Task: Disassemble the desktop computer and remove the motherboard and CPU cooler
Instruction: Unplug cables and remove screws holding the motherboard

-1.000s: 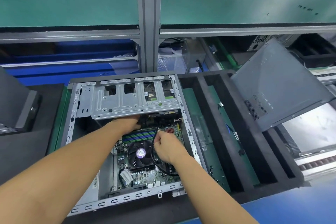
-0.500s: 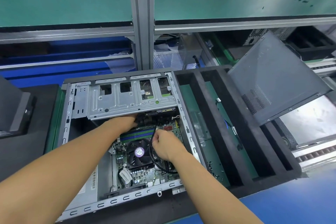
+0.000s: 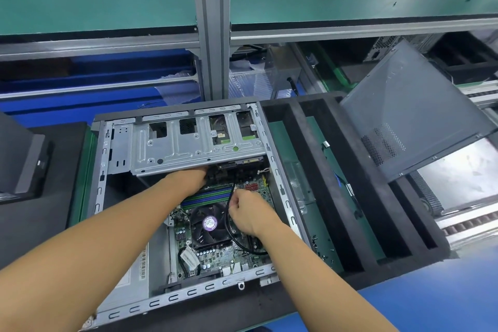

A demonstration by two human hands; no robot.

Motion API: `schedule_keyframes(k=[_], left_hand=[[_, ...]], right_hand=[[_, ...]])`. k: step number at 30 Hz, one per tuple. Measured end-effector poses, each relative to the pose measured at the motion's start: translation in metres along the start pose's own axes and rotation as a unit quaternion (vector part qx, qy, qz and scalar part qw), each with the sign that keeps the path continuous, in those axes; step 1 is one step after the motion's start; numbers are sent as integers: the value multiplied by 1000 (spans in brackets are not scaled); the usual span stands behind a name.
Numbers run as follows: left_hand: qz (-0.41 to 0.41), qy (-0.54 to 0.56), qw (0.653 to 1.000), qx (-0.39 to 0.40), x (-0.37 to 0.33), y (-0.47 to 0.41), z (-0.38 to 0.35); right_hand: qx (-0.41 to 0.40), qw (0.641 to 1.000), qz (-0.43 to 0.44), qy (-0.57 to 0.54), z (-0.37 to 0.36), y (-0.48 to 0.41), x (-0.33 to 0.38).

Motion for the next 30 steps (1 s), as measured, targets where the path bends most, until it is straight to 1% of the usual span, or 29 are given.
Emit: schedule_keyframes(k=[9, 13, 17, 22, 28, 30], left_hand=[[16, 28, 999, 8, 4, 6, 5], [14, 18, 1000, 5, 2, 12, 8], [43, 39, 998, 38, -7, 16, 15], [68, 73, 993, 57, -13, 20, 18], [93, 132, 985, 65, -17, 20, 17], [98, 133, 983, 80, -21, 19, 18]], right_hand=[[-14, 1000, -11, 9, 1, -3, -1], [-24, 999, -18, 19, 1, -4, -1], [-29, 999, -30, 15, 0, -2, -1], [-39, 998, -39, -3, 2, 2, -1], [-27, 999, -40, -4, 0, 4, -2], [-25, 999, -38, -2, 0, 3, -3]])
Point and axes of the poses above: each hand's wrist, its own y-axis away from the middle knuckle, its own z-axis out of the back of the hand, x = y × z, the point moved 1 cm from there along -y, towards the middle knuckle, and after that the axes turned 2 degrees about x, right-handed, at the moved point
